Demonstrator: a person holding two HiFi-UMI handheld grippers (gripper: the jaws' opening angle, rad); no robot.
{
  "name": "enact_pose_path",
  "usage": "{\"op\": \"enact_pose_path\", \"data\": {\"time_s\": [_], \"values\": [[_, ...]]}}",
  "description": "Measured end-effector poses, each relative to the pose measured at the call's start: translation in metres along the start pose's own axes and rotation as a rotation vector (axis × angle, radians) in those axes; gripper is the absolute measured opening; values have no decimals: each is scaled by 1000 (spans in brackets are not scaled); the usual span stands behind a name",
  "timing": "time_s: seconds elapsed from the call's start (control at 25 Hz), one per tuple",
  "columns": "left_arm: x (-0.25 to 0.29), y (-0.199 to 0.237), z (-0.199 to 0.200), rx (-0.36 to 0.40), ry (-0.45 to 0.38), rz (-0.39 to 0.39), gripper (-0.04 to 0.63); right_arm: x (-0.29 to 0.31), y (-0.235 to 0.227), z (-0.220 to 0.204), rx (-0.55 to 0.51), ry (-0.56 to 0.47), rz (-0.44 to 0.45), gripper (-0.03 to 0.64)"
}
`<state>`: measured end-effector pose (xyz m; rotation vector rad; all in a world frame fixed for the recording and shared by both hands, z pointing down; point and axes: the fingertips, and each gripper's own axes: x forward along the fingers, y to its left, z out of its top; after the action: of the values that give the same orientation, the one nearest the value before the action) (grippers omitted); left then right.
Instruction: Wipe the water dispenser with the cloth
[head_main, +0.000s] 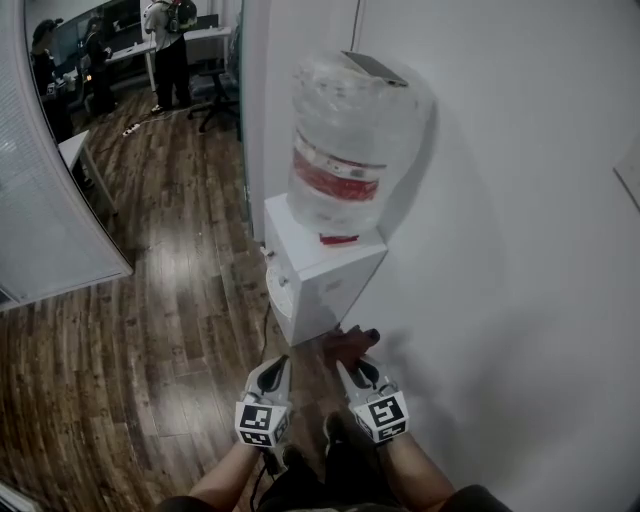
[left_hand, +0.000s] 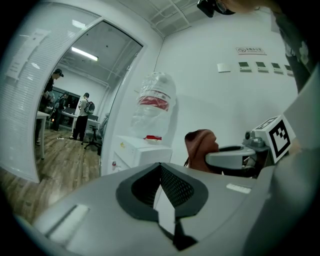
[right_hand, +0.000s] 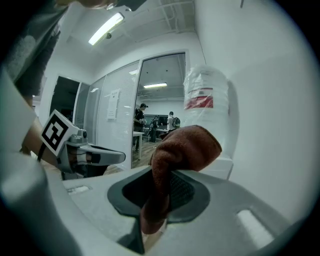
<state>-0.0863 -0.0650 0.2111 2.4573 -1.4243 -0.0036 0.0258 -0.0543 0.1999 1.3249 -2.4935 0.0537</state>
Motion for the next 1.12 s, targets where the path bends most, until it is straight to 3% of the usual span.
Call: {"op": "enact_pose_path", "data": {"time_s": [0.2,0.64,1.12], "values": [[-26,-11,-15,-52,49,23,20,-45,6,1,19,3,-9,61],[-72,-90,21,67,-41,1,20,-132,53,11,18,-53,60,61],[-165,-189,1,118,-63,-32,20,-268,96,-20,44,-51,16,61]]}}
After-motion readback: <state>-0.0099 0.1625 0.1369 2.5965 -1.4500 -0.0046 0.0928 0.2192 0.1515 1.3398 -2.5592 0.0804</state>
